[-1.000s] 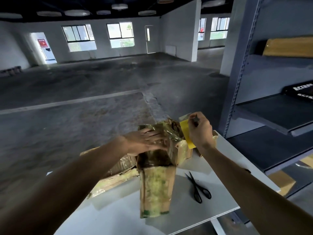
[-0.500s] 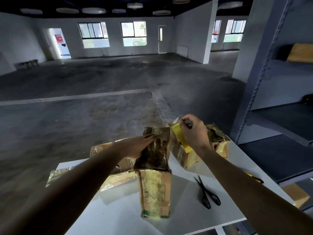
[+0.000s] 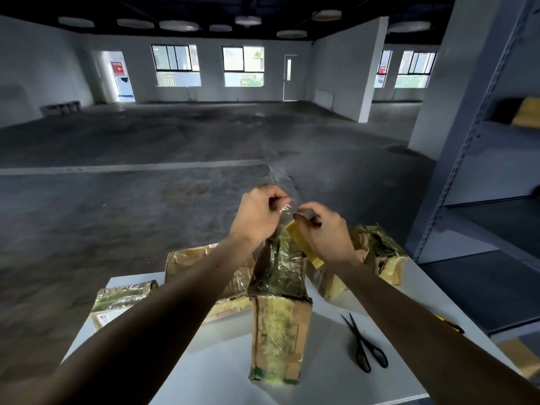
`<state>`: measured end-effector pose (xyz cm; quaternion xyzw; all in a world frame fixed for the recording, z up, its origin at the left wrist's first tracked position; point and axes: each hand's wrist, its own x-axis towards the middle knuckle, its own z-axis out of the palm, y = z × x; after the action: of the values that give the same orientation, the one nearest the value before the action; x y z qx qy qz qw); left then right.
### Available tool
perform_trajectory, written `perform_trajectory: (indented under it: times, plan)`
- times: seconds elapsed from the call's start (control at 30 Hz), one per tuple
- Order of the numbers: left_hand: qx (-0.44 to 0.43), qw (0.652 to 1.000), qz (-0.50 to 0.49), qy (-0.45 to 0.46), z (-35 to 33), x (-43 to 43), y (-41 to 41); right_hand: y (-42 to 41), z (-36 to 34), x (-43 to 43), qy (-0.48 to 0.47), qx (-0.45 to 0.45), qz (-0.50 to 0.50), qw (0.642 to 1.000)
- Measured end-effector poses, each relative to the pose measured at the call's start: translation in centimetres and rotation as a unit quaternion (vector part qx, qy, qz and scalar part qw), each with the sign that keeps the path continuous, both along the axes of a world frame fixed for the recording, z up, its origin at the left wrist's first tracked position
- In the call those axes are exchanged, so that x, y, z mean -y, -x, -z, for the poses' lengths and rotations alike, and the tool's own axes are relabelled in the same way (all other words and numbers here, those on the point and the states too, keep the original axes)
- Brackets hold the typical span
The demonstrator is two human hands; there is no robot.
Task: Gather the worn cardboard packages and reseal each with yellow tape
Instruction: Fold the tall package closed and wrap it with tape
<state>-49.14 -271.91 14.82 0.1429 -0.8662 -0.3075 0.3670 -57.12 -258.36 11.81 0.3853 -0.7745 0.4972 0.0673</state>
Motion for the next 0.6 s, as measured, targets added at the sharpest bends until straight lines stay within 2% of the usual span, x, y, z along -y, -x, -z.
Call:
perform_trajectory:
  times: [0.17, 0.3, 0.47, 0.53, 0.6]
  plan:
    - [0.040, 0.995, -0.050, -0.071, -0.5, 3.5, -1.1, -1.0, -2.1, -0.2, -0.042, 0.122, -0.066, 0.989]
    - [0.052, 0.985, -0.104, -0.124, 0.8, 5.6, -1.9, -0.9, -2.4, -0.2, -0.066, 0.208, -0.147, 0.965]
    - [0.011, 0.951, -0.189, -0.244, 2.6, 9.7, -6.0, 0.2, -2.6, -0.9, -0.177, 0.083, -0.108, 0.975]
    - [0.025, 0.931, -0.197, -0.307, 4.8, 10.7, -7.4, 0.2, -2.6, -0.9, -0.137, 0.095, -0.097, 0.981]
    - [0.092, 0.909, -0.176, -0.367, 7.5, 9.7, -8.1, 0.0, -2.8, -0.7, -0.074, 0.136, -0.077, 0.985]
